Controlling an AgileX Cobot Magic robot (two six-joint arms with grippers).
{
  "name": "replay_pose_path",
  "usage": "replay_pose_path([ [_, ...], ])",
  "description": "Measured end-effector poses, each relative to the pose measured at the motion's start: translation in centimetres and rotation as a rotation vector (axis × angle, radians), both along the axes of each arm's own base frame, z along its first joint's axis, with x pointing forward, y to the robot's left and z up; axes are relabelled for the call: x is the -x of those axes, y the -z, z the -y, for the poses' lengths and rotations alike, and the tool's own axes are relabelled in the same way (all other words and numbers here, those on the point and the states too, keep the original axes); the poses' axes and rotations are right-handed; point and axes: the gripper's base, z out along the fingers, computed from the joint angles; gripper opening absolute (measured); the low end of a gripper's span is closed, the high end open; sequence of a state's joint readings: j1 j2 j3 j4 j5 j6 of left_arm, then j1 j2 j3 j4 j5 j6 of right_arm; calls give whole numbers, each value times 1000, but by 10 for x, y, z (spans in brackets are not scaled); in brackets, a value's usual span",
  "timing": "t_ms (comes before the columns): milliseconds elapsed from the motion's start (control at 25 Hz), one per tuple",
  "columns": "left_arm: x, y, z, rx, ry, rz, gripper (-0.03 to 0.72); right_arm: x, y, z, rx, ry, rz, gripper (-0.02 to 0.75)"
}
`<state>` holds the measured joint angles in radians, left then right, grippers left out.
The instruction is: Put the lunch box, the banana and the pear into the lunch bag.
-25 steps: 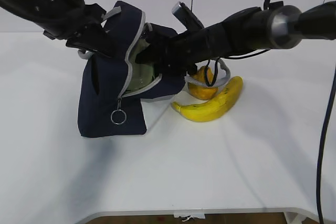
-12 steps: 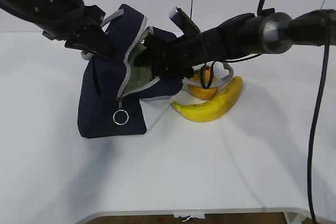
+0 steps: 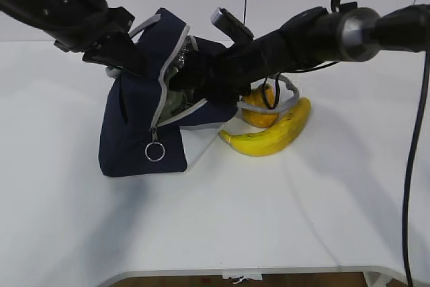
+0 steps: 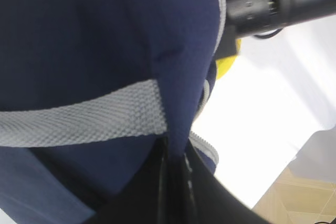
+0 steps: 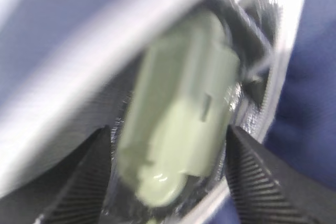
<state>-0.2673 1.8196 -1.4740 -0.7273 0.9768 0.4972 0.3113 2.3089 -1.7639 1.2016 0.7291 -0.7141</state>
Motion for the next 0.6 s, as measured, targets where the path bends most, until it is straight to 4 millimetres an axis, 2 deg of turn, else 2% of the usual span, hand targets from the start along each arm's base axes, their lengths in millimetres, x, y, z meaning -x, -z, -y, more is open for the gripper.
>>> replay_pose_path([
  [320,0,0,0,0,2,-2,-6,13,-60,7,85,-59,141,522],
  [600,1,0,0,-3,7,-7,-6,29,-92,21,242,-77,140,524],
])
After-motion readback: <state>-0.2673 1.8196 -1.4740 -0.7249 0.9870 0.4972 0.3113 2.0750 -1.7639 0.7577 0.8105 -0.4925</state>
